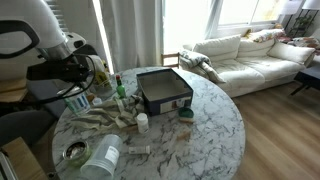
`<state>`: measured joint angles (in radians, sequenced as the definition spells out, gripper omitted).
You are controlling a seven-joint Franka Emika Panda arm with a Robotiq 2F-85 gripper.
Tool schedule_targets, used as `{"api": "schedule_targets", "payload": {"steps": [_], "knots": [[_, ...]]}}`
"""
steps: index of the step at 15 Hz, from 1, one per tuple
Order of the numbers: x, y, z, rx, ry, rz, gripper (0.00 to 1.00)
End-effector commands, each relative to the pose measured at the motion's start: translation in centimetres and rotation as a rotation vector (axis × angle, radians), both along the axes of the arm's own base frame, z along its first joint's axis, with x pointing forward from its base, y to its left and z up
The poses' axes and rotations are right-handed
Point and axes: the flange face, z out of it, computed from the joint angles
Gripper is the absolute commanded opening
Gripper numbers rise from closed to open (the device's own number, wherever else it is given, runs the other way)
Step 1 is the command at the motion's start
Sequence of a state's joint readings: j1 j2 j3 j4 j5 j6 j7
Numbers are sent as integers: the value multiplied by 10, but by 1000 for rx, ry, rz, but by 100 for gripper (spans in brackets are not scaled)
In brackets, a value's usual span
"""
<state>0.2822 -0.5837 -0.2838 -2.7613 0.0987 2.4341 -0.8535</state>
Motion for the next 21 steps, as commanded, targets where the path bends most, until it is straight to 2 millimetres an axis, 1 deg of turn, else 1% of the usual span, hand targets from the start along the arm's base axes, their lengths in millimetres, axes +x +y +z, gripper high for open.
{"api": "schedule_targets", "payload": {"steps": [1, 5, 8, 11, 14, 15, 17, 19, 21], "knots": [[10, 21, -28, -32, -7, 200, 1], [11, 54, -55, -9, -12, 422, 1], [4, 67, -70, 75, 9, 572, 1], [-5, 73, -87, 149, 34, 719, 1], [-15, 74, -103, 197, 83, 834, 1], [-19, 77, -112, 201, 115, 868, 1], [-24, 75, -124, 184, 168, 919, 1], [-23, 72, -133, 148, 186, 947, 1], [-21, 69, -137, 123, 178, 958, 1]]}}
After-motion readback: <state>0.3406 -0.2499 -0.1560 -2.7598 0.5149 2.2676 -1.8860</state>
